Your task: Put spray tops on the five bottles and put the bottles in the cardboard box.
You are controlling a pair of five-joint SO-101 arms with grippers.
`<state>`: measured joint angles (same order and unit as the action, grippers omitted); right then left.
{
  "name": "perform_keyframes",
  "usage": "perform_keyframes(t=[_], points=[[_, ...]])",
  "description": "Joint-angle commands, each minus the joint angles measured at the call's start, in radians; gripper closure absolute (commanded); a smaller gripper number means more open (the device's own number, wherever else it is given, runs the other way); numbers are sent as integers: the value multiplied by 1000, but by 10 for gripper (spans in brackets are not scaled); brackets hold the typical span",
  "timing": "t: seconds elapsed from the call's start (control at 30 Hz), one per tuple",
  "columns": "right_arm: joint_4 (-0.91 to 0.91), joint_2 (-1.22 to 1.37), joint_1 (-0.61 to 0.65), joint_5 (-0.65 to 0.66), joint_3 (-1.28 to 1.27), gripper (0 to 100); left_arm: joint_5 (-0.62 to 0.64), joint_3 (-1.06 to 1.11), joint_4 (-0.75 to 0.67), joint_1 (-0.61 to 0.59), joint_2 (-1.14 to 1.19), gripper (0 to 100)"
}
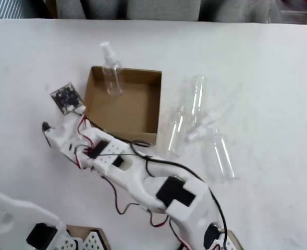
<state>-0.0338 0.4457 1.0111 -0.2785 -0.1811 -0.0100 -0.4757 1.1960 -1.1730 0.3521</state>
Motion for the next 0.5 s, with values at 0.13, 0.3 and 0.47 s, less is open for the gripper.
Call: perform_keyframes(t=[0.13, 0.3, 0.47], points=[[196, 142, -59, -8, 354, 734, 0, -58, -26, 1, -13, 973], [326, 289, -68, -8, 597, 734, 0, -58, -21, 1, -13, 973], [433, 412, -87, -8, 804, 734, 0, -58, -20, 1, -13, 973]])
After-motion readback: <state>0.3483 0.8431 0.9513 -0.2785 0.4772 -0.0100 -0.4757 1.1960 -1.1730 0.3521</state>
